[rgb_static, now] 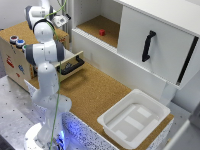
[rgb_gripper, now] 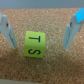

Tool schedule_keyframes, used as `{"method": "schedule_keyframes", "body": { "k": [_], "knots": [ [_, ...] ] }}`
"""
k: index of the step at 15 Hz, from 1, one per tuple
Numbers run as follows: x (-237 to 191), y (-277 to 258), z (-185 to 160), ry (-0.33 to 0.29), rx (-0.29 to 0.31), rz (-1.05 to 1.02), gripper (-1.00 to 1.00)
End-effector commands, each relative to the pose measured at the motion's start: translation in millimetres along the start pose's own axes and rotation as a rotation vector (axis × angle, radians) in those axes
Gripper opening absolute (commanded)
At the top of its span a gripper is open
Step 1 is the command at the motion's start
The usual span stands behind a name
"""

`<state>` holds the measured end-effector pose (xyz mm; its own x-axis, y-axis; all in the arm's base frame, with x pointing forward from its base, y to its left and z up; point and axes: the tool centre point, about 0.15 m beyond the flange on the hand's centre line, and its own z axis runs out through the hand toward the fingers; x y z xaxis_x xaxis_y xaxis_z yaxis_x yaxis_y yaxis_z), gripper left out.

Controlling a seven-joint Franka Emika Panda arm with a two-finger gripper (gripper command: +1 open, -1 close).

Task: Put the yellow block in the drawer

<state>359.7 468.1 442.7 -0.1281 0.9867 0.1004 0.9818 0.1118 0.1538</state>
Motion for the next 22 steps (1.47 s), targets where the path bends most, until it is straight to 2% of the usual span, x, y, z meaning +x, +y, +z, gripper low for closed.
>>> {"method": "schedule_keyframes", "body": {
  "k": [1, 8, 12, 17, 22],
  "knots": [
    [18.9, 5.3, 9.4, -0.143, 0.036, -0.04, -1.0],
    [18.8, 3.3, 17.2, -0.156, 0.05, -0.048, -1.0],
    [10.8, 12.4, 3.0, -0.12, 0.025, 0.007, -1.0],
    [-33.2, 18.1, -12.1, -0.11, -0.034, 0.141, -1.0],
    [-89.2, 9.5, -32.8, -0.092, -0.045, 0.306, -1.0]
  ]
}}
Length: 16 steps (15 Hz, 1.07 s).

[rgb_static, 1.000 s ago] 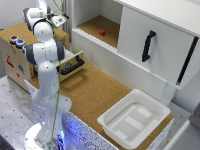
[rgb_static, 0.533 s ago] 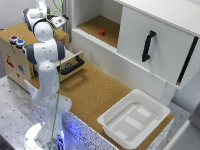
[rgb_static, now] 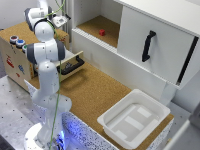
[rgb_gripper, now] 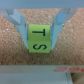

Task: Put the yellow block in the drawer

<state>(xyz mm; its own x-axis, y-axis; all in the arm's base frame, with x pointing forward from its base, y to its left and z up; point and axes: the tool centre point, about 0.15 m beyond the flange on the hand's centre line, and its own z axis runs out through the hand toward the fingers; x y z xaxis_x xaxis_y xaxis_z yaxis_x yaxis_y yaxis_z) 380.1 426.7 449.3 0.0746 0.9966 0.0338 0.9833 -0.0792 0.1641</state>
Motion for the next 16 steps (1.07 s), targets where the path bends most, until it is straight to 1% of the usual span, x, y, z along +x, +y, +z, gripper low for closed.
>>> {"method": "schedule_keyframes", "body": {
  "k": [1, 5, 7, 10, 12, 15, 16],
  "knots": [
    [-61.2, 1.6, -19.0, 0.001, -0.012, 0.146, -1.0],
    [-108.0, -7.7, 3.6, -0.062, -0.004, 0.226, -1.0],
    [-125.5, -10.0, 20.3, -0.069, 0.007, 0.286, -1.0],
    [-139.1, -21.9, 56.1, -0.093, 0.019, 0.304, -1.0],
    [-144.9, -25.3, 69.5, -0.108, 0.007, 0.286, -1.0],
    [-152.6, -27.3, 88.9, -0.12, 0.021, 0.253, -1.0],
    [-154.0, -28.4, 97.2, -0.121, 0.033, 0.239, -1.0]
  ]
}}
